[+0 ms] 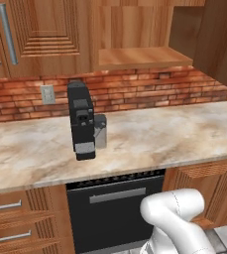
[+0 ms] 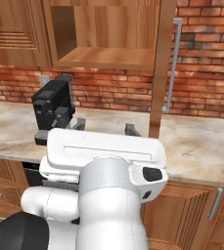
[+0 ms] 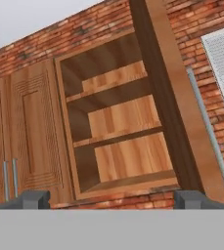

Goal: Open the cabinet. Pick the bar soap and place it next to the sink. Then close the cabinet.

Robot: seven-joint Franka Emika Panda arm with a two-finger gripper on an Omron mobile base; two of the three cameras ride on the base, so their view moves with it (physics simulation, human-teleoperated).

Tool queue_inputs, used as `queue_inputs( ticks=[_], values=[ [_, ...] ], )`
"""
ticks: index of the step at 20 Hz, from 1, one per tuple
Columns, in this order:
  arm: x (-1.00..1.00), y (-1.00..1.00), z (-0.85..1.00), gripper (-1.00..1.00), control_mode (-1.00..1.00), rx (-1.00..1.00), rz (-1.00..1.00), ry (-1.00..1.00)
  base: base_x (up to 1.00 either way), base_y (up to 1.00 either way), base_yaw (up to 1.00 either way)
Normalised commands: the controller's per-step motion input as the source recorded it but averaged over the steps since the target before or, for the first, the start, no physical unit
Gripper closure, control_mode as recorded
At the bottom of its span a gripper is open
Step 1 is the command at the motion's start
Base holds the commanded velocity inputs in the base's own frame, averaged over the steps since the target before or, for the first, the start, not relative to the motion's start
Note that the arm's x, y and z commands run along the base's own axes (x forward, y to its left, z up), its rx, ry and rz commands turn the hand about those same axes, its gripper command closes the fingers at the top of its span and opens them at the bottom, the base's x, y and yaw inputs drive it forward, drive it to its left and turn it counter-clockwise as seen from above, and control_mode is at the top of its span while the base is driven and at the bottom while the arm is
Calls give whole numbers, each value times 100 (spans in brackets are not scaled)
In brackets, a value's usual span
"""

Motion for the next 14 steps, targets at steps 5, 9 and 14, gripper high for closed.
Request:
queue_inputs(
  ticks=[5, 9, 14],
  values=[
    [35, -36, -17, -100, -100, 0, 22, 0, 0, 0, 0],
    [27, -43, -26, -100, -100, 0, 6, -2, 0, 0, 0],
    [32, -28, -8, -100, -100, 0, 5, -1, 0, 0, 0]
  ],
)
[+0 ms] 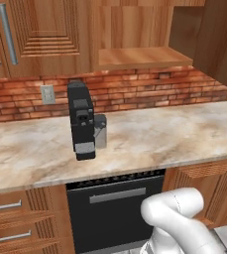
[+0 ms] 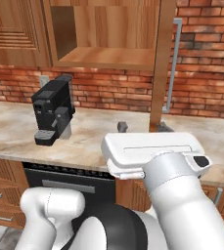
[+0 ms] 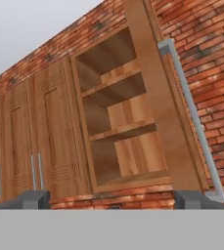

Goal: Open the cabinet. Pick the bar soap and place it next to the sink. Then close the cabinet.

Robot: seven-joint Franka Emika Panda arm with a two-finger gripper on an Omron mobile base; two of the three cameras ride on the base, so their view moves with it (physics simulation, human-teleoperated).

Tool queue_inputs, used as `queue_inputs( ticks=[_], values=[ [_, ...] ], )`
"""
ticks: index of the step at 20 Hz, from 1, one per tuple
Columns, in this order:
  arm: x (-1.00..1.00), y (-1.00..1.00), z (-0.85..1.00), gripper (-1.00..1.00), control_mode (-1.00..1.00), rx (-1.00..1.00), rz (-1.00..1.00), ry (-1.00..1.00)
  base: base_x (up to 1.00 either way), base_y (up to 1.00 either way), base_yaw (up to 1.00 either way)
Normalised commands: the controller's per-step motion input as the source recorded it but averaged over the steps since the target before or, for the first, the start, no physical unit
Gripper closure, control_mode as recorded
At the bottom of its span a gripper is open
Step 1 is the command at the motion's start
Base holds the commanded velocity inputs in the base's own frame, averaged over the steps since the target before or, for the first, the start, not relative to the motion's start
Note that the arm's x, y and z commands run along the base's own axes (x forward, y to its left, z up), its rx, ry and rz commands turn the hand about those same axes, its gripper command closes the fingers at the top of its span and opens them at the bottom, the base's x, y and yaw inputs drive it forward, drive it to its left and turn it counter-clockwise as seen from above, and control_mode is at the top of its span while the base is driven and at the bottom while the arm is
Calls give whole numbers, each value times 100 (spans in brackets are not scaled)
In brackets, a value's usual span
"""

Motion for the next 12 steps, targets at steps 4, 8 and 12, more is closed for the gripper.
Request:
queue_inputs(
  ticks=[4, 8, 12],
  values=[
    [11, -22, 0, -100, -100, 0, 6, 0, 0, 0, 0],
    [29, -28, 0, -100, -100, 0, 8, 0, 0, 0, 0],
    [44, -25, 0, -100, -100, 0, 14, 0, 0, 0, 0]
  ],
)
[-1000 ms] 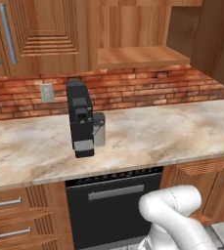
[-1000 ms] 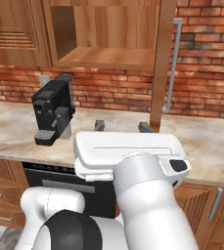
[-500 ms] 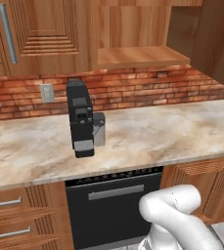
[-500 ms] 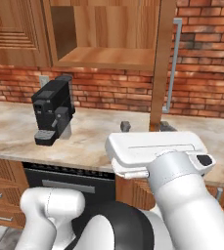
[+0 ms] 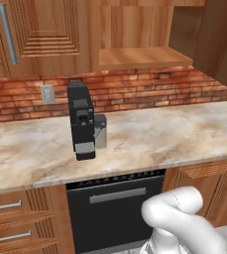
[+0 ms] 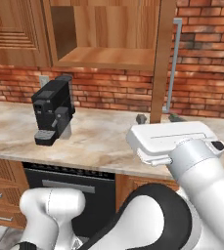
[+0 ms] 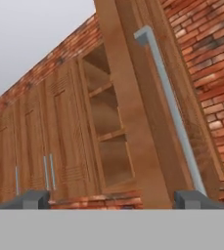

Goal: Open the cabinet. Pick the bar soap and place it next to the sink. Then close the cabinet.

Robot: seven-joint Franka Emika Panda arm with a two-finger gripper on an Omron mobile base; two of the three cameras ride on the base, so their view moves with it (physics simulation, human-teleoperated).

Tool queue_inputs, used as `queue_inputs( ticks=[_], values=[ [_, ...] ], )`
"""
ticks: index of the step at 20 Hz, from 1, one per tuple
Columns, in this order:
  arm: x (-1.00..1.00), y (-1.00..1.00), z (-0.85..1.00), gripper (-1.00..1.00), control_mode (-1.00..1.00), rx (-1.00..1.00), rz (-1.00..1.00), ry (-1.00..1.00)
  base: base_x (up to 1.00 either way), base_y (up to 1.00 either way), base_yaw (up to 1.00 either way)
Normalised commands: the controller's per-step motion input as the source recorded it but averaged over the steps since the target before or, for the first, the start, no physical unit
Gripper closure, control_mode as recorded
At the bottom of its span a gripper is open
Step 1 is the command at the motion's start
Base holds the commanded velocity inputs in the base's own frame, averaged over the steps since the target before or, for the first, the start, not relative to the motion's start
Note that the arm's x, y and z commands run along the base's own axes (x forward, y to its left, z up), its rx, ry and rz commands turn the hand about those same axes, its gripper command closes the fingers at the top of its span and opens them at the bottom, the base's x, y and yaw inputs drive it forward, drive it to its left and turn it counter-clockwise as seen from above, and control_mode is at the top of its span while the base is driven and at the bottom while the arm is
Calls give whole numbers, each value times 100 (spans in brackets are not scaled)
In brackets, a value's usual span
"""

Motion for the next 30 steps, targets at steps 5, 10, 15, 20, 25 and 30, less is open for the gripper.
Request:
queue_inputs(
  ticks=[5, 10, 15, 20, 25, 30],
  values=[
    [52, -25, 0, -100, -100, 0, 17, 0, 0, 0, 0],
    [24, -45, 0, -100, -100, 0, 16, -3, 0, 0, 0],
    [26, -20, 0, -100, -100, 0, 17, -2, 0, 0, 0],
    [14, -3, 0, -100, -100, 0, 17, -4, 0, 0, 0],
    [30, 14, 0, -100, -100, 0, 10, 0, 0, 0, 0],
    [30, 45, 0, -100, -100, -2, 1, 0, 0, 0, 0]
  ],
)
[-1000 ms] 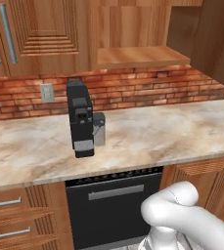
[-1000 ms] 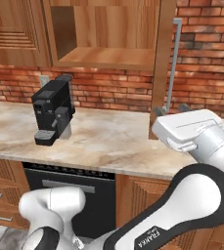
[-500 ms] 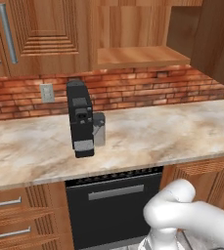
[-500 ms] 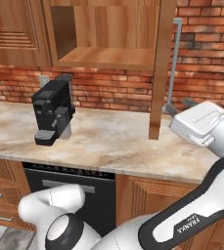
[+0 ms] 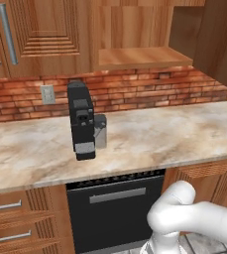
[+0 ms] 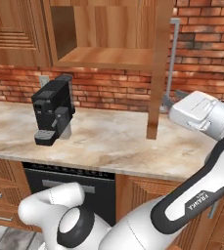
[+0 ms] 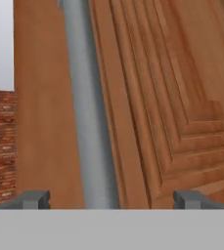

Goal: Open the cabinet. Pick the bar soap and place it next to the sink. Then close the cabinet.

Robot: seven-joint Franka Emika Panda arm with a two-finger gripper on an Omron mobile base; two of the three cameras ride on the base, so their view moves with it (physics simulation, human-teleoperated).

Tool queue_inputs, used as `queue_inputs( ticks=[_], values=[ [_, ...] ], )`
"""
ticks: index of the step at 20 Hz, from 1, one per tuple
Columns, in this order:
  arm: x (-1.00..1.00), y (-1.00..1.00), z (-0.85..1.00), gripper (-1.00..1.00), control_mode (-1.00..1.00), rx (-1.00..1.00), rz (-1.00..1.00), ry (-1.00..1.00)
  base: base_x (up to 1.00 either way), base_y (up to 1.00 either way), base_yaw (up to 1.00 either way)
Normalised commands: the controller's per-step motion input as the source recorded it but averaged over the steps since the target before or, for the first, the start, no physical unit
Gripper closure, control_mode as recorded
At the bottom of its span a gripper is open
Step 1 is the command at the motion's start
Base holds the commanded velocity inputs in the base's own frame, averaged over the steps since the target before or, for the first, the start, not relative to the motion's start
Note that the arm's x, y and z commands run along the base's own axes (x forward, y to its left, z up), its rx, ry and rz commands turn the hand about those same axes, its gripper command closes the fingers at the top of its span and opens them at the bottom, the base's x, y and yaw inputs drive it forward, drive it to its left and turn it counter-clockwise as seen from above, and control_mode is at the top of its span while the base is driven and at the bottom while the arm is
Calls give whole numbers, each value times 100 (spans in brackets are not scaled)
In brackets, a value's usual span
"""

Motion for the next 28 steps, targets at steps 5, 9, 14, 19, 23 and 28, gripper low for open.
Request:
queue_inputs(
  ticks=[5, 9, 14, 19, 23, 28],
  values=[
    [22, 61, 0, -100, -100, -3, 0, 0, 0, 0, 0],
    [29, 85, 0, -100, -100, -4, -4, 0, 0, 0, 0],
    [5, 82, 11, -100, -100, -1, -16, -1, 0, 0, 0],
    [0, 66, 19, -100, -100, 0, -30, -1, 0, 0, 0],
    [0, 60, 13, -100, -100, 0, -33, 0, 0, 0, 0],
    [3, 49, 2, -100, -100, 0, -35, 0, 0, 0, 0]
  ],
)
